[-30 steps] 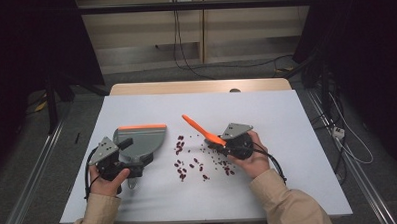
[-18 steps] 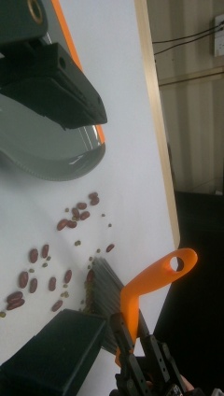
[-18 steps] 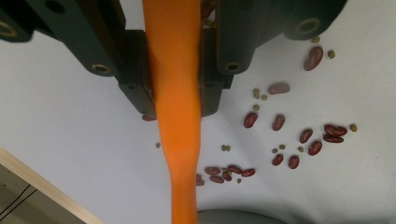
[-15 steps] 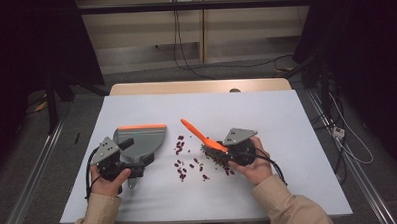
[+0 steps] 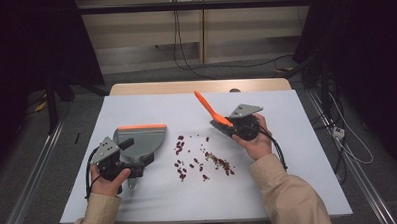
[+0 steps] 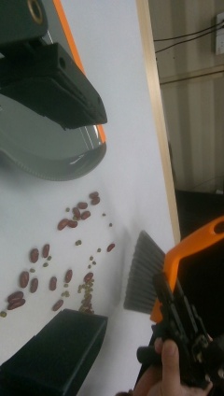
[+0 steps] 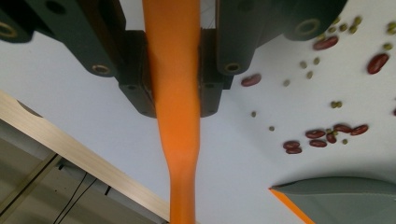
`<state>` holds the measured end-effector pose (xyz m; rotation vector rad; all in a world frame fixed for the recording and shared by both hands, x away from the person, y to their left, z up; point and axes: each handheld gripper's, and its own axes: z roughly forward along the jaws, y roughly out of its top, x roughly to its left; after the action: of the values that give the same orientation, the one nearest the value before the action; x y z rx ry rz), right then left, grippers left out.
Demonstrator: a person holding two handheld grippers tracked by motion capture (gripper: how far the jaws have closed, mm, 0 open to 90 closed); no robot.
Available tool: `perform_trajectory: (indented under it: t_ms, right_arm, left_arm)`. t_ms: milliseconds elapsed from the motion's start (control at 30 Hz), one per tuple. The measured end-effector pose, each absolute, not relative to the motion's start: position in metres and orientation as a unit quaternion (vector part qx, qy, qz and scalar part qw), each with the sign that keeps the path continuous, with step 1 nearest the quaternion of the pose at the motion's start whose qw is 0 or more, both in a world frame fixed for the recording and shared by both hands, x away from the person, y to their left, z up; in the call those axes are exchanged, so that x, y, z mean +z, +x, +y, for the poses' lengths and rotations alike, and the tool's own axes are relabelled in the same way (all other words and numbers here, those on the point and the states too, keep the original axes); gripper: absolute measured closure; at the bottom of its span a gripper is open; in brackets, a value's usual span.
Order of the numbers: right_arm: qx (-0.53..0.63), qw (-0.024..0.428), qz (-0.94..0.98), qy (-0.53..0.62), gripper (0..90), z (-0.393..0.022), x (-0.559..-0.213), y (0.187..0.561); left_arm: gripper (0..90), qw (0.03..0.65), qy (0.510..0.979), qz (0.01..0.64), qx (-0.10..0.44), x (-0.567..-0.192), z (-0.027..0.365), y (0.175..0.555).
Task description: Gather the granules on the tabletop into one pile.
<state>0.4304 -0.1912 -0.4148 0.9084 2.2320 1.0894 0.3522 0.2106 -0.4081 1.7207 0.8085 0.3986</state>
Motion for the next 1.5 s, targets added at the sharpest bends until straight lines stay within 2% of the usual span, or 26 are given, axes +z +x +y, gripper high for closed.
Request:
perform_trajectory:
  t_ms: [133,333,467,533,700,867,967,1200,1500]
  right_arm:
    - [0.411,0.232,0.815,0.335,71.2,-0.181,-0.420,0.445]
    - [0.405,0.239,0.828,0.306,71.2,-0.163,-0.421,0.463]
    - [0.409,0.221,0.828,0.313,71.0,-0.154,-0.429,0.468]
    - [0.394,0.236,0.831,0.313,70.8,-0.152,-0.428,0.467]
    - [0.382,0.218,0.831,0.340,64.8,-0.161,-0.426,0.467]
    - [0.378,0.199,0.834,0.349,70.6,-0.169,-0.422,0.466]
    - [0.385,0.191,0.836,0.342,71.0,-0.167,-0.424,0.464]
    - [0.389,0.204,0.853,0.283,71.1,-0.153,-0.427,0.453]
    - [0.403,0.178,0.870,0.223,71.1,-0.153,-0.426,0.429]
  left_arm:
    - [4.3,0.563,0.731,0.345,0.170,-0.408,0.212,0.353]
    - [4.4,0.563,0.730,0.348,0.168,-0.409,0.212,0.353]
    - [4.3,0.563,0.729,0.350,0.169,-0.410,0.214,0.353]
    - [4.4,0.563,0.730,0.349,0.169,-0.410,0.216,0.353]
    - [4.4,0.561,0.730,0.351,0.168,-0.411,0.216,0.353]
    - [4.5,0.560,0.732,0.349,0.168,-0.411,0.214,0.354]
    - [4.5,0.560,0.733,0.348,0.167,-0.411,0.214,0.354]
    - [4.5,0.561,0.731,0.349,0.169,-0.411,0.214,0.354]
    - [4.5,0.560,0.732,0.350,0.170,-0.411,0.213,0.354]
